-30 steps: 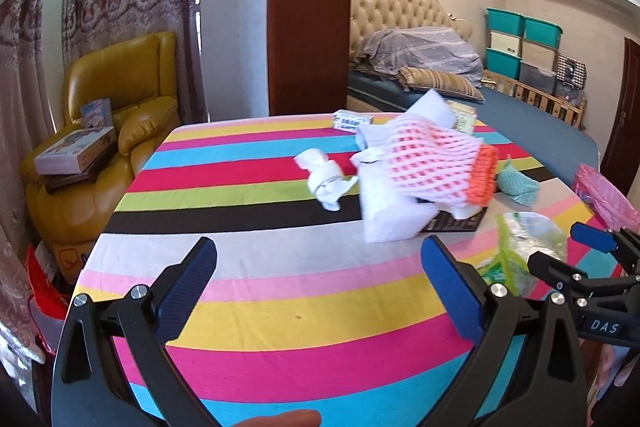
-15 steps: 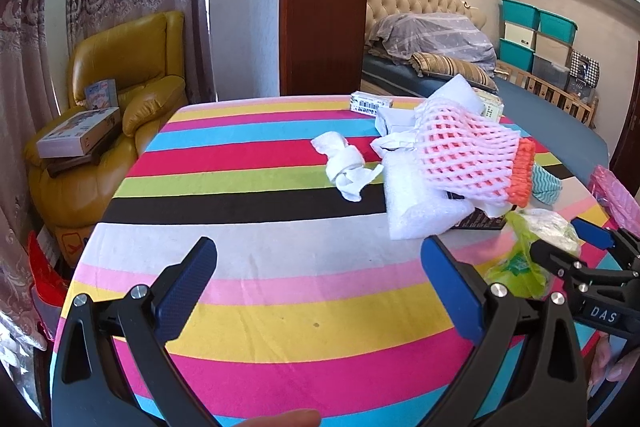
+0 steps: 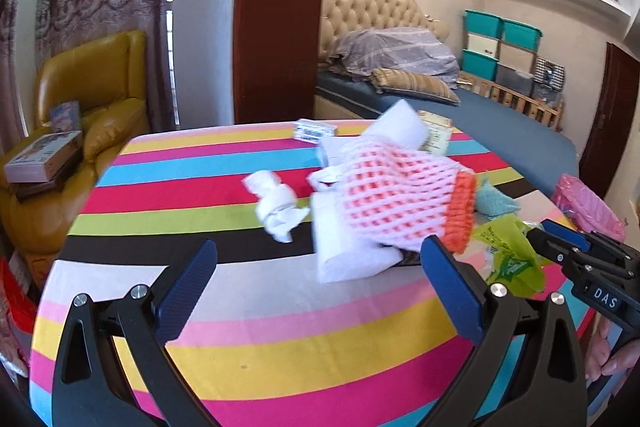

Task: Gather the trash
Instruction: 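Grasp the pink-orange foam fruit net with the left gripper while the right holds the bag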

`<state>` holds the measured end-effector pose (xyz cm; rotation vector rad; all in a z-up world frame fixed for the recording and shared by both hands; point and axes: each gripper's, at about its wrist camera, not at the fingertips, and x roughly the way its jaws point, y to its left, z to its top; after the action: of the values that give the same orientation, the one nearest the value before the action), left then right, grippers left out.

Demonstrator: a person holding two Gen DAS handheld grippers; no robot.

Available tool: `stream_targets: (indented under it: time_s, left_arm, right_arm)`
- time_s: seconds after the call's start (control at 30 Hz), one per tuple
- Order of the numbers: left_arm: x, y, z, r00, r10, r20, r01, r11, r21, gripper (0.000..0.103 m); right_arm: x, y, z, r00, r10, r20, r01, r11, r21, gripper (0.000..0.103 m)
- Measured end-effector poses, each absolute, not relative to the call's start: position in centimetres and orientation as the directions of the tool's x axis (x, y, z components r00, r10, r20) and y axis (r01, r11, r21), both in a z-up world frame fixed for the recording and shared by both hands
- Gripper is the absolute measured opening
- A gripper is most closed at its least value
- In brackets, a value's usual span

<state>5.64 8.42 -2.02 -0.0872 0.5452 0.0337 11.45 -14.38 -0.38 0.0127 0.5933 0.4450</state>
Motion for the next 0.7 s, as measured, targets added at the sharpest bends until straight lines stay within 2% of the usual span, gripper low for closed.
stream_targets:
  time_s: [0.37,0.67,0.7]
  left_arm:
    - [8.8,4.6,-0.8,0.870,-0.071,-0.489,0.071,0.997,-0.019,0.098]
    - [13.5,2.2,-2.0,0.838,-0.056,-0.543,0.113,0.991,0.073,0.098]
    - [13.8,2.1,-2.1,0.838,-0.055,-0.543,0.111,0.991,0.072,0.094]
  right_arm:
    - [13.2,-16.6,0.3,0.747,0.412,-0.522,-0.365,0.910,0.196,0.036]
    - [14.2,-18.5,0.9,0.765,0.388,-0.515,-0.322,0.922,0.215,0.036]
    - [14.3,-18.8,1.0,0.768,0.381,-0.514,-0.315,0.924,0.214,0.036]
